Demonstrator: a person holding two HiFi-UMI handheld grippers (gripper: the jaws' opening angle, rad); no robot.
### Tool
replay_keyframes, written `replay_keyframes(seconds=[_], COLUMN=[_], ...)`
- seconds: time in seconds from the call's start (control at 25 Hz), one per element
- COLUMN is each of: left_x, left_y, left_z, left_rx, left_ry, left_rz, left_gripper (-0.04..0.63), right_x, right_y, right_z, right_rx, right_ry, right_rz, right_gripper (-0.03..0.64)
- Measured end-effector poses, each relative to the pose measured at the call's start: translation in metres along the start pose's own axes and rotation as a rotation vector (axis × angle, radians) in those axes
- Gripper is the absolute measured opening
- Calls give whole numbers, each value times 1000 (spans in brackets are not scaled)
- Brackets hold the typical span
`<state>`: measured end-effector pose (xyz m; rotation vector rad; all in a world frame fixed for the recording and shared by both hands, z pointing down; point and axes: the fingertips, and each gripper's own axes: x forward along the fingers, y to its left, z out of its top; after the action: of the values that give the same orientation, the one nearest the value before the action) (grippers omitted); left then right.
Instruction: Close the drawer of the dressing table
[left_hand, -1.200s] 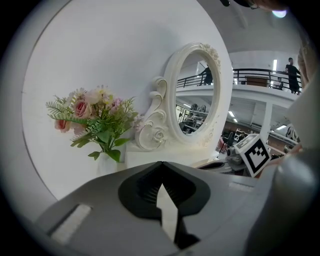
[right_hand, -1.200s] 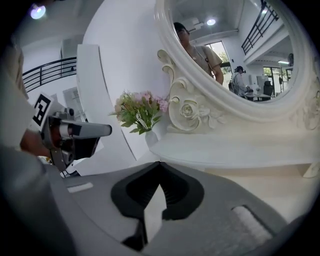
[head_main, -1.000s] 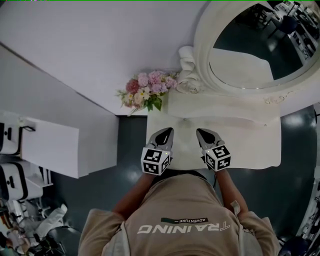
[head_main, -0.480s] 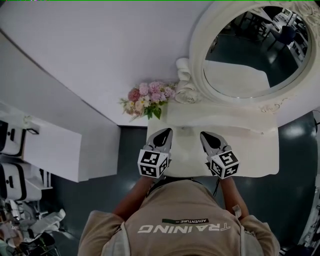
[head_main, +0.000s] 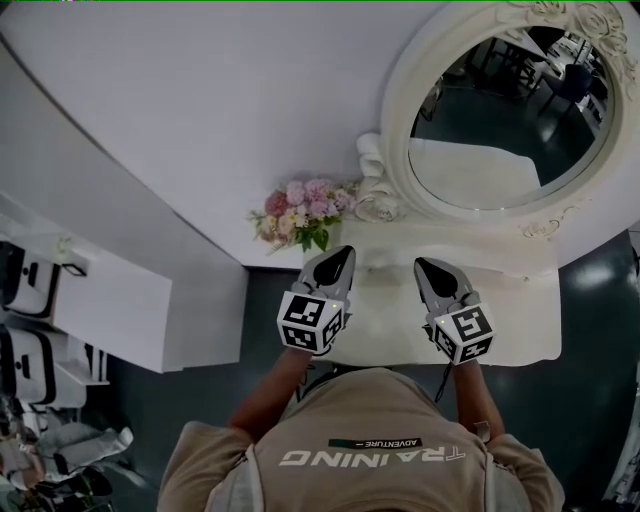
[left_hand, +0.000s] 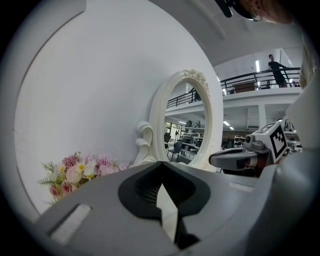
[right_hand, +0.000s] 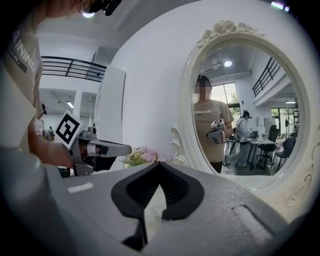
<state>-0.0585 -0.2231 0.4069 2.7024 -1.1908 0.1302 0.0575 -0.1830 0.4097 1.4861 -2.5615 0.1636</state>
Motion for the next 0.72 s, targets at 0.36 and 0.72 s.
replay_keyframes(seconds=[0.36,0.72], left_x=[-7,-5], left_y=[7,9], left_z=[34,56], left_rx=[44,59], left_ry=[-68,-109], left_rz=[4,10], left_gripper=[17,17], right_x=[-8,-11], right_y=[-16,-11], right_z=[27,54], right_rx=[-14,-74], right_ry=[-85,-155], right_rz=[-50,-66], right_gripper=[2,2])
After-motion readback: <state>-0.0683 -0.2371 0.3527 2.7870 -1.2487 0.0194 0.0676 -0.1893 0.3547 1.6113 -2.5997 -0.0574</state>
